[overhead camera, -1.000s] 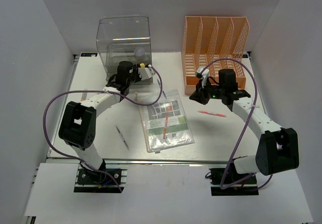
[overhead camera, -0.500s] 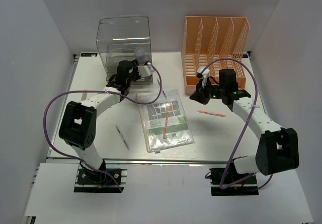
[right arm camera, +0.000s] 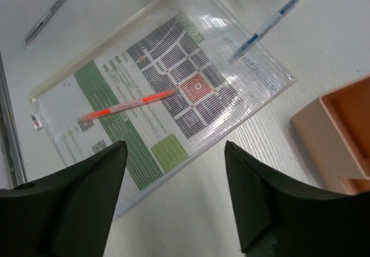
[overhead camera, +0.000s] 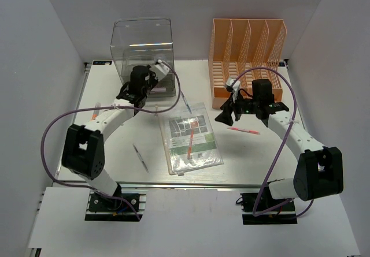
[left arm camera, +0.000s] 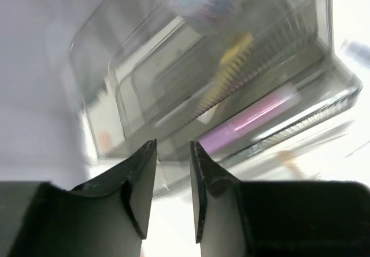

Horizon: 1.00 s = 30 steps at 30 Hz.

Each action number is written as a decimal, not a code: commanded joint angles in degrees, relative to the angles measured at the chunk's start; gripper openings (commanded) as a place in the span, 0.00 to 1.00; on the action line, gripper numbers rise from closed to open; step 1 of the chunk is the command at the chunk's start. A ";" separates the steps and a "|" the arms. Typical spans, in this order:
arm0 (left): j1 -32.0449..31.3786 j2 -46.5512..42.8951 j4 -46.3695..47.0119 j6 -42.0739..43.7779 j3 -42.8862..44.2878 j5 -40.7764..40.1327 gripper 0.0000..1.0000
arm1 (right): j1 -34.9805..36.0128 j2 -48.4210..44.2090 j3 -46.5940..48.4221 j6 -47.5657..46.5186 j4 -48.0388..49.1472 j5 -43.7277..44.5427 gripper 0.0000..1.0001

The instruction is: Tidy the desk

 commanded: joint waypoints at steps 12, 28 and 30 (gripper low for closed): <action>6.15 -29.09 -47.82 -75.59 -6.73 -2.27 0.98 | 19.91 6.90 8.17 -8.40 -8.57 4.48 0.89; 21.35 -29.65 -63.29 -86.24 -12.05 -21.53 0.97 | 32.70 27.67 29.31 9.96 -7.01 13.91 0.00; 24.17 -26.58 -61.55 -84.94 -12.49 -22.25 0.96 | 32.52 27.06 27.80 10.06 -5.95 14.60 0.00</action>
